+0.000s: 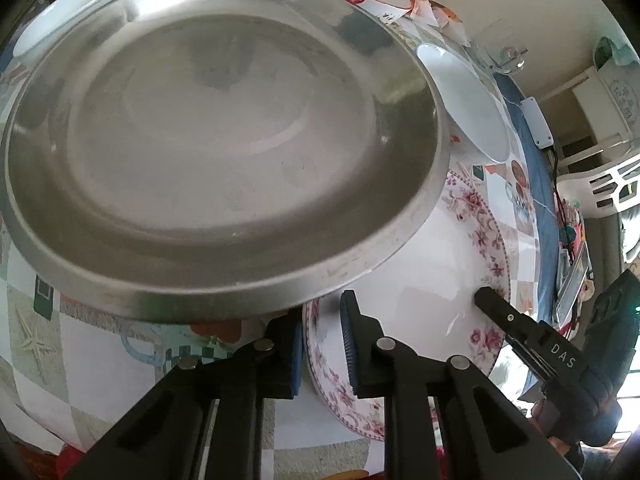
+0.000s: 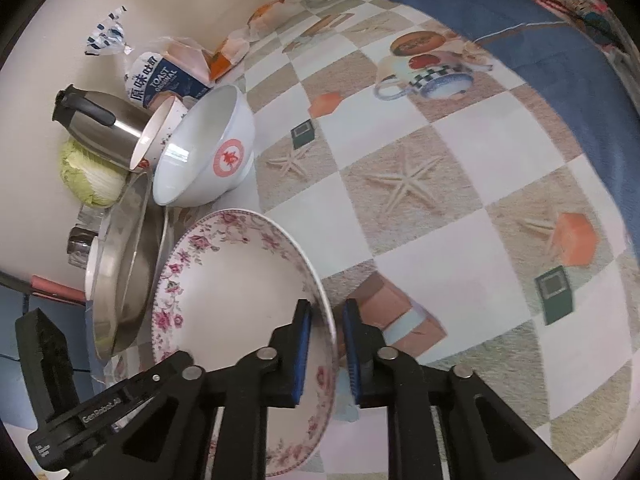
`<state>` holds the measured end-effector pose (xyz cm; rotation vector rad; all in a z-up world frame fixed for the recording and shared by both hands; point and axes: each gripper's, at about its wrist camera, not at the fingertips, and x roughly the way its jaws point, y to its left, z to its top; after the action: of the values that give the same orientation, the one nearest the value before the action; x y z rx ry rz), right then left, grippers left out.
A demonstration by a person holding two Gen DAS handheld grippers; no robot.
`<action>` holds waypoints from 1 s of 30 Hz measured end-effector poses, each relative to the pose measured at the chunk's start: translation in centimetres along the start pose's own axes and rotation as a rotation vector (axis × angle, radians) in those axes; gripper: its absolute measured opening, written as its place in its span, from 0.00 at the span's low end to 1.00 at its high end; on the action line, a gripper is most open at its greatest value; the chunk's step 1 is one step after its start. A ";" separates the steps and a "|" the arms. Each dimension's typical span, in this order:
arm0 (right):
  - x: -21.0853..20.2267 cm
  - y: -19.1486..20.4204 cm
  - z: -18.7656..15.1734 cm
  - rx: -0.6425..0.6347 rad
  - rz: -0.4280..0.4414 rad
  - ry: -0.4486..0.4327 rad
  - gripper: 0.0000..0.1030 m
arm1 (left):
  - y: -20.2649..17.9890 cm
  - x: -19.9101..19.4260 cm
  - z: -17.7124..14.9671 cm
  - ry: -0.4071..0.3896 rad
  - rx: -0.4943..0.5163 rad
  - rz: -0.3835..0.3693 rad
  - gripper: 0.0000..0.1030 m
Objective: Organize plates and bowls
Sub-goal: 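Lift the pink-floral plate with both grippers and carry it toward the steel basin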
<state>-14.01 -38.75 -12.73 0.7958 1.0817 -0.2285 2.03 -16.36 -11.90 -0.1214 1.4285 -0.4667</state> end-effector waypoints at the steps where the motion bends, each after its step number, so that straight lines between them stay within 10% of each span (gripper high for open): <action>1: 0.7 0.8 0.5 -0.007 -0.008 -0.004 0.15 | -0.2 0.0 0.0 -0.004 0.008 0.001 0.18; 30: -1.3 0.5 0.5 0.002 -0.013 -0.072 0.12 | -1.9 -0.7 -0.1 -0.015 0.138 -0.023 0.16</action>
<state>-14.02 -39.03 -11.30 0.7767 1.0192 -0.2673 1.42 -17.80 -10.55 -0.0301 1.3773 -0.5804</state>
